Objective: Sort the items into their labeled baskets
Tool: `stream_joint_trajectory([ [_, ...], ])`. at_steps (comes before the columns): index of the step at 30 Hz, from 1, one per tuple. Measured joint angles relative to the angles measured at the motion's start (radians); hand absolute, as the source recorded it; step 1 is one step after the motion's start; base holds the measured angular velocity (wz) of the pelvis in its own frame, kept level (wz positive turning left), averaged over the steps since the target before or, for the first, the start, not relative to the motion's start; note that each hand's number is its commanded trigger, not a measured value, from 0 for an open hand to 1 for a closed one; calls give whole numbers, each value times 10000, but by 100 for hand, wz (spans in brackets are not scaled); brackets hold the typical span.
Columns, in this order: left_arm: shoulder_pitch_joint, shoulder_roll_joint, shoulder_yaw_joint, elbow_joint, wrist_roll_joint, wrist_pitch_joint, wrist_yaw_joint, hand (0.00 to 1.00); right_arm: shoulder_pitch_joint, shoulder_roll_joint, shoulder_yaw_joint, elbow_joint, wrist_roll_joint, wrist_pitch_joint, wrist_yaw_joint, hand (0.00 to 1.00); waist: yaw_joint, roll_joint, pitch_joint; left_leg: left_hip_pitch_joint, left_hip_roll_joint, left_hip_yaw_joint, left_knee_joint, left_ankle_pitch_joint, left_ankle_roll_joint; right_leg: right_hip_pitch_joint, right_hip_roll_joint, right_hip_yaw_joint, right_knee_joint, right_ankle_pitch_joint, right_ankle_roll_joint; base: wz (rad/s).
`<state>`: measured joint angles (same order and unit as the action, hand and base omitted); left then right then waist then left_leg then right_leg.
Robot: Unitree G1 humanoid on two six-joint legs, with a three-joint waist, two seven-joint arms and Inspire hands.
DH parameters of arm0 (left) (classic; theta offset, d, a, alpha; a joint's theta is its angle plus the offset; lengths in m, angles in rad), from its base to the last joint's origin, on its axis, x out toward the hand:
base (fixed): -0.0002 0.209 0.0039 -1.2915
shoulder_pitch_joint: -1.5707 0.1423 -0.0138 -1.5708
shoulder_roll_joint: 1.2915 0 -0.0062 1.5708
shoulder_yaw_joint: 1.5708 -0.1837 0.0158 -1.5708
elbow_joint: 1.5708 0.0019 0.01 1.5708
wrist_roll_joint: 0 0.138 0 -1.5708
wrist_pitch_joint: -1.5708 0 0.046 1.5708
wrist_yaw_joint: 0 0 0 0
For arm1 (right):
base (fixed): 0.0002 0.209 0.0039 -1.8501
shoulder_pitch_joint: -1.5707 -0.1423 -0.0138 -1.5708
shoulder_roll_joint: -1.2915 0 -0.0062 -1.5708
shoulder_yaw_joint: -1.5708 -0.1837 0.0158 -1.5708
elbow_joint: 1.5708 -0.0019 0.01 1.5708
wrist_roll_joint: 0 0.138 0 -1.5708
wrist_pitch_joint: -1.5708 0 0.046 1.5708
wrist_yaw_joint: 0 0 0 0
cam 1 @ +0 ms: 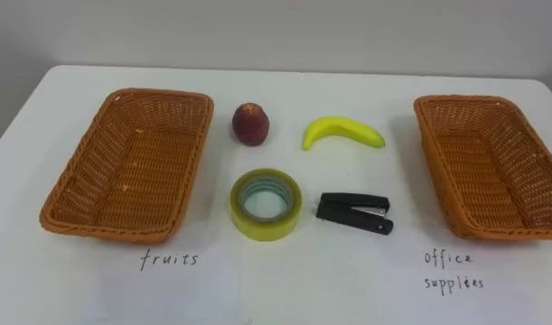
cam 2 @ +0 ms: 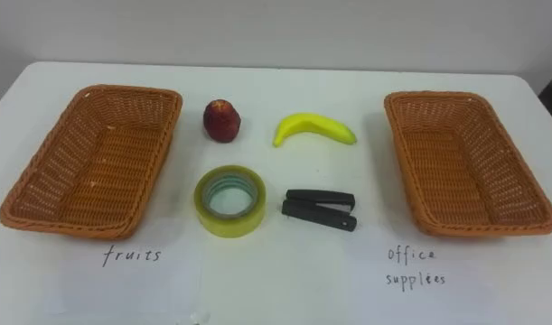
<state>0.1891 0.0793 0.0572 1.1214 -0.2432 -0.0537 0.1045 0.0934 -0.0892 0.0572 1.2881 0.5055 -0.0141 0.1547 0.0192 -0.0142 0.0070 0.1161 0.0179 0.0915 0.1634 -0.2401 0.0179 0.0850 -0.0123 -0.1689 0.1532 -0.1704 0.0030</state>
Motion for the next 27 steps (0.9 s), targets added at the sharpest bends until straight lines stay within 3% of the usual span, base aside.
stream_joint_trajectory([
  [11, 0, -9, -7, -12, -3, -4, 0, 0, 74, 3, -5, 2, -5, -67, 8, 0, 102, 5, 3, -1, 1, -26, 15, 0, 0, 21, -5, -27, 22, 1, -2, 0],
  [27, 49, 7, -17, -1, -65, -4, -220, 0, 171, 21, -312, 23, -94, -69, -148, 0, -33, 36, -17, -12, -11, -104, -14, 1, 0, 33, -14, -99, -8, 1, -2, 0],
])
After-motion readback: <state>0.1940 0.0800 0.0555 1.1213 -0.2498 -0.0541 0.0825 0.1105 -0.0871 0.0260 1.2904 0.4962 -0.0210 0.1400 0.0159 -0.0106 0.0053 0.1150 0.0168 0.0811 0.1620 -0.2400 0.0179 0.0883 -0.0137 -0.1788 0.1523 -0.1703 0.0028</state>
